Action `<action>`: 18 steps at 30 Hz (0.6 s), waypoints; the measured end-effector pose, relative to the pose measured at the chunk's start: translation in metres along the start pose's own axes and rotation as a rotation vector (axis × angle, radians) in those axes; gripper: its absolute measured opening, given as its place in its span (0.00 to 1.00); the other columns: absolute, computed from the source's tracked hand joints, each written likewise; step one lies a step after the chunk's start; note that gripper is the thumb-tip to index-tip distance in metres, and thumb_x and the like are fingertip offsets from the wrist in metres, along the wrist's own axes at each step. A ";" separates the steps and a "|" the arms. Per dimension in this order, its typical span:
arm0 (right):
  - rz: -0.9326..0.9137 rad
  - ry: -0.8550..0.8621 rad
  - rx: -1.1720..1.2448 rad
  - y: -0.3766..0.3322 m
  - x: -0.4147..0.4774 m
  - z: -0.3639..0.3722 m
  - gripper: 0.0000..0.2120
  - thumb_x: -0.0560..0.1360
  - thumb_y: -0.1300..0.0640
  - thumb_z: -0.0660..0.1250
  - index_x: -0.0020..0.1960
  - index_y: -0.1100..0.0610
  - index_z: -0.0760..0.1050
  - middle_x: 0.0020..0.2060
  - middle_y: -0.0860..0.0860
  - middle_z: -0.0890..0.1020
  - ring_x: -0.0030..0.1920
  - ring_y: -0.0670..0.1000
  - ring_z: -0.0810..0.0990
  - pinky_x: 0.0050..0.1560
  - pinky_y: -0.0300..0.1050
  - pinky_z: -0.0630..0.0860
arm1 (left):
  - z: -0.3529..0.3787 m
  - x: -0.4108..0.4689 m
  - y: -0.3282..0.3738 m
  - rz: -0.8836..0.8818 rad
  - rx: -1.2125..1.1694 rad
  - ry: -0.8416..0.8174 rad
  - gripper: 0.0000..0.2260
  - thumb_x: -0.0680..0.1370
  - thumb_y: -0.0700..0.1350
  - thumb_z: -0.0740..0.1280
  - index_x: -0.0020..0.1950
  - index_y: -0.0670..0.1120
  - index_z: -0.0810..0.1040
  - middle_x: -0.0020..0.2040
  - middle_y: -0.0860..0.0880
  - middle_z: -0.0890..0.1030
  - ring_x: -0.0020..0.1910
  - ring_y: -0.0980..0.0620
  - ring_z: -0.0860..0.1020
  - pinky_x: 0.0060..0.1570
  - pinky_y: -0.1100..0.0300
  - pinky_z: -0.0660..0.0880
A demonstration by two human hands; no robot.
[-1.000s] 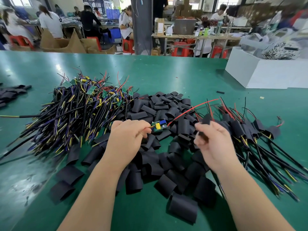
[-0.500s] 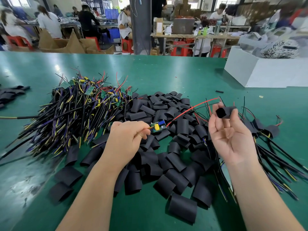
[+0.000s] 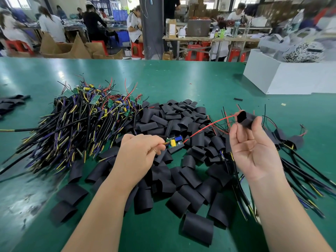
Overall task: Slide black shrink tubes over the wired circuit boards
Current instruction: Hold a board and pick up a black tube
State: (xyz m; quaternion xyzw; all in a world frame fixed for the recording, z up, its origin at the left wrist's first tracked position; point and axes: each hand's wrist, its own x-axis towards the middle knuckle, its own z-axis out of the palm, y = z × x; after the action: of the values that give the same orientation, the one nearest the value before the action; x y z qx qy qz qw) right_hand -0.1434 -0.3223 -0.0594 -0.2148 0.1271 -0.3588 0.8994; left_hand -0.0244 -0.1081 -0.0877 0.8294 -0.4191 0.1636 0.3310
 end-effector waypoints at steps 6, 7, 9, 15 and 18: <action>-0.030 0.012 -0.049 0.001 -0.002 0.000 0.08 0.68 0.53 0.69 0.40 0.57 0.81 0.41 0.51 0.85 0.41 0.45 0.84 0.48 0.39 0.80 | 0.000 0.000 0.003 0.026 0.000 0.031 0.09 0.77 0.41 0.62 0.42 0.48 0.81 0.34 0.56 0.80 0.36 0.53 0.77 0.47 0.53 0.63; -0.031 0.018 -0.059 0.000 -0.002 0.000 0.08 0.69 0.53 0.69 0.43 0.57 0.80 0.41 0.50 0.85 0.42 0.45 0.84 0.49 0.38 0.80 | -0.001 0.000 0.004 0.025 -0.005 0.042 0.11 0.77 0.44 0.59 0.42 0.48 0.81 0.34 0.55 0.80 0.36 0.53 0.77 0.47 0.52 0.64; -0.030 0.034 -0.054 -0.001 -0.003 0.000 0.08 0.72 0.53 0.67 0.46 0.57 0.77 0.39 0.49 0.85 0.42 0.45 0.84 0.49 0.38 0.80 | -0.002 0.000 0.004 0.022 -0.018 0.055 0.14 0.77 0.46 0.56 0.42 0.48 0.81 0.35 0.55 0.81 0.36 0.52 0.78 0.47 0.51 0.66; -0.002 0.026 0.000 -0.002 -0.005 -0.001 0.10 0.68 0.52 0.70 0.47 0.56 0.76 0.35 0.48 0.85 0.41 0.45 0.85 0.46 0.39 0.80 | 0.000 0.000 0.003 0.033 0.003 0.064 0.10 0.78 0.45 0.61 0.42 0.49 0.81 0.34 0.55 0.80 0.36 0.53 0.77 0.47 0.53 0.64; 0.002 -0.009 0.019 -0.001 -0.005 -0.001 0.11 0.67 0.51 0.71 0.46 0.56 0.77 0.36 0.48 0.84 0.40 0.45 0.84 0.45 0.40 0.80 | 0.001 0.000 0.003 0.030 0.021 0.058 0.07 0.76 0.41 0.64 0.42 0.49 0.81 0.34 0.55 0.80 0.36 0.54 0.77 0.47 0.54 0.63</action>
State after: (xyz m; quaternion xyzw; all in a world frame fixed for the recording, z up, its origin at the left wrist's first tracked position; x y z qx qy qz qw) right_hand -0.1482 -0.3198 -0.0591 -0.2078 0.1201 -0.3580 0.9023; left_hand -0.0268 -0.1100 -0.0877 0.8214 -0.4202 0.1970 0.3317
